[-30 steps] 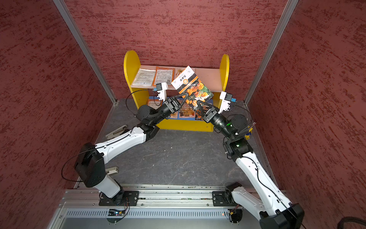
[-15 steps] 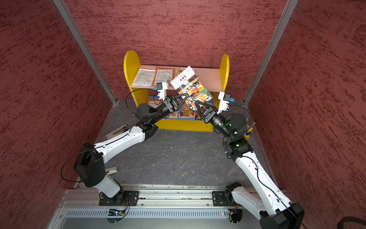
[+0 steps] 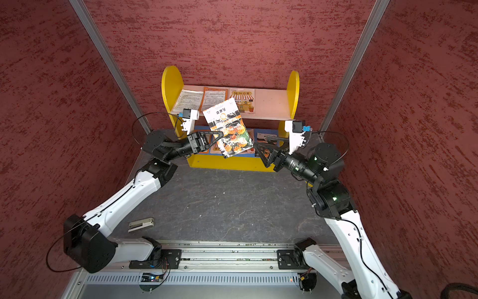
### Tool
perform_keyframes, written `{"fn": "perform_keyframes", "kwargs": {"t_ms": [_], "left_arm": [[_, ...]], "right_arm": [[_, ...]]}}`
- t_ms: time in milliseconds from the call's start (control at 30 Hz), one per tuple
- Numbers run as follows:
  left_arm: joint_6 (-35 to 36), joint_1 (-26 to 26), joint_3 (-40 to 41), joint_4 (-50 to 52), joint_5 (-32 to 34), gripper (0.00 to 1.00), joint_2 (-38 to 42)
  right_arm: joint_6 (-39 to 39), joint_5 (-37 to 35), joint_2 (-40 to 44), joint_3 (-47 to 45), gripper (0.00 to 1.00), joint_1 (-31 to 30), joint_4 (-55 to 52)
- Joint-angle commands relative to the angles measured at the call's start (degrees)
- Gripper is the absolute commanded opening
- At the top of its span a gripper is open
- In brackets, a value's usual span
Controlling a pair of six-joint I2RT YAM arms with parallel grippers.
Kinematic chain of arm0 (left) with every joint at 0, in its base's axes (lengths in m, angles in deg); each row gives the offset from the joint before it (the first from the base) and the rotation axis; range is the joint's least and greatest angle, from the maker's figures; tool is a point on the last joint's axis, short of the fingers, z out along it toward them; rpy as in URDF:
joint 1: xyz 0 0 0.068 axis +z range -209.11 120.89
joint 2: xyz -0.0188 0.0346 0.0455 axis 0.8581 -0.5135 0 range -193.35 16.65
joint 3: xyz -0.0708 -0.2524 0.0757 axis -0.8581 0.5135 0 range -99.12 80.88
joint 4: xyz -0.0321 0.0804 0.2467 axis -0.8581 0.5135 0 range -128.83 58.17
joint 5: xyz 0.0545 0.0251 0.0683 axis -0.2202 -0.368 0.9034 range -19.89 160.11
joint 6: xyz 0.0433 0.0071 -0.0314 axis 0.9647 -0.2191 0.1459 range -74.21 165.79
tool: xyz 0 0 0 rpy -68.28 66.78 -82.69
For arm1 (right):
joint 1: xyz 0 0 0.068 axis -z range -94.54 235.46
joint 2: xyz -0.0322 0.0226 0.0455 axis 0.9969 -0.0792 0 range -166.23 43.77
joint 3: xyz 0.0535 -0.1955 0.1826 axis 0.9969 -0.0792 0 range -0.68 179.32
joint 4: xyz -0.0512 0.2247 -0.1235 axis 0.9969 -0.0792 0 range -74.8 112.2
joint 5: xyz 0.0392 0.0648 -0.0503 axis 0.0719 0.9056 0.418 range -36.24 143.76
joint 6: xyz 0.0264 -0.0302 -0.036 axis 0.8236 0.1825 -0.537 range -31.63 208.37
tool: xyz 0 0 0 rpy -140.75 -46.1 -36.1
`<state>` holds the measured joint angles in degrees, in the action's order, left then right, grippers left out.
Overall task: Take the seed bag off the shelf
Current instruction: Pick up the seed packet from the shelf.
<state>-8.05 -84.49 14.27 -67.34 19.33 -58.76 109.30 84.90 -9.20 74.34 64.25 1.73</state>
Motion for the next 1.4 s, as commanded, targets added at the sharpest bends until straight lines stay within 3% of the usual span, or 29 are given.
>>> {"fn": "perform_keyframes", "kwargs": {"t_ms": [0,133,667,967,1267,1300,1367], "left_arm": [[8.69,0.43,-0.22,12.6,-6.94,0.0,2.34],[9.25,0.5,-0.53,13.52,-8.57,0.0,3.0],[8.14,-2.2,-0.01,9.42,-9.97,0.0,1.15],[7.7,-2.57,0.27,8.0,-10.29,0.0,0.36],[7.7,-2.68,-0.35,8.21,-10.39,0.0,0.18],[7.71,-2.73,-0.36,8.22,-10.32,0.02,0.18],[7.87,-2.66,-0.36,8.51,-9.96,0.17,0.1]], "right_arm": [[-4.4,8.9,-2.21,3.11,0.71,0.12,-8.26],[-1.8,17.24,-4.92,4.55,0.68,0.13,-7.33],[-0.72,16.37,-8.1,4.43,0.46,0.12,-4.54],[-0.63,15.71,-8.73,4.93,0.16,0.12,-4.81],[-0.34,15.34,-8.48,4.26,0.0,0.14,-4.7],[-0.2,15.31,-8.47,4.09,0.0,0.17,-4.52],[0.42,14.97,-8.29,3.55,0.0,0.13,-3.86]]}}
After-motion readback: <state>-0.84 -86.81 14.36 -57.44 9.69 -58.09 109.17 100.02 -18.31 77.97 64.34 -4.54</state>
